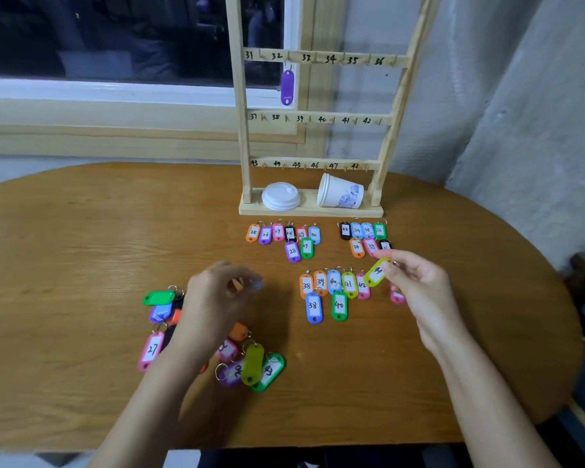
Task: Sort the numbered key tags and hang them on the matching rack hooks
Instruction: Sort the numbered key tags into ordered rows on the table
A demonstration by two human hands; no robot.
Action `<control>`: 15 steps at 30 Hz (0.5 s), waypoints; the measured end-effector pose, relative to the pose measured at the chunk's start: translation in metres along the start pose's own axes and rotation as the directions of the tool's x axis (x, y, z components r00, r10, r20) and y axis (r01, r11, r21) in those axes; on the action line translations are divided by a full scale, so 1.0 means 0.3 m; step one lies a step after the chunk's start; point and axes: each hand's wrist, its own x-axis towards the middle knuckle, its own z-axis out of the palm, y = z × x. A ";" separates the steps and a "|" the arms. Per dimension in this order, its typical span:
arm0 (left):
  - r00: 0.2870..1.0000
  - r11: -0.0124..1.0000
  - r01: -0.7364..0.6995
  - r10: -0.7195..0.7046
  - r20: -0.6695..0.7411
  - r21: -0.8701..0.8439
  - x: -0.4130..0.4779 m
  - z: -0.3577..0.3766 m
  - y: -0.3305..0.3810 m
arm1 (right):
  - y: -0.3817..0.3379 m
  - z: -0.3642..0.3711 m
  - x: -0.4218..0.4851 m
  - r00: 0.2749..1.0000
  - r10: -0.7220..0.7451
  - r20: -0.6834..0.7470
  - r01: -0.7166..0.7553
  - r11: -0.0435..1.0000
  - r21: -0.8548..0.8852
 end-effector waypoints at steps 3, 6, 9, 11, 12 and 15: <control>0.987 0.962 0.132 -0.150 -0.061 -0.238 -0.002 0.008 0.028 | 0.010 -0.022 0.006 0.993 0.023 0.112 -0.005 0.987 -0.160; 0.964 0.837 0.243 -0.264 0.026 -0.491 -0.007 0.024 0.058 | 0.025 -0.014 0.005 0.977 0.042 0.209 0.028 0.947 -0.321; 0.954 0.781 0.288 -0.282 0.099 -0.555 -0.021 0.037 0.081 | 0.044 0.005 0.005 0.976 0.002 0.216 0.093 0.899 -0.427; 0.950 0.758 0.305 -0.286 0.127 -0.577 -0.029 0.044 0.090 | 0.055 0.015 0.006 0.979 -0.028 0.203 0.116 0.893 -0.435; 0.948 0.745 0.311 -0.287 0.138 -0.590 -0.033 0.046 0.093 | 0.059 0.019 0.005 0.979 -0.040 0.200 0.125 0.892 -0.434; 0.945 0.720 0.320 -0.289 0.152 -0.616 -0.039 0.055 0.097 | 0.069 0.030 0.003 0.976 -0.071 0.206 0.156 0.889 -0.430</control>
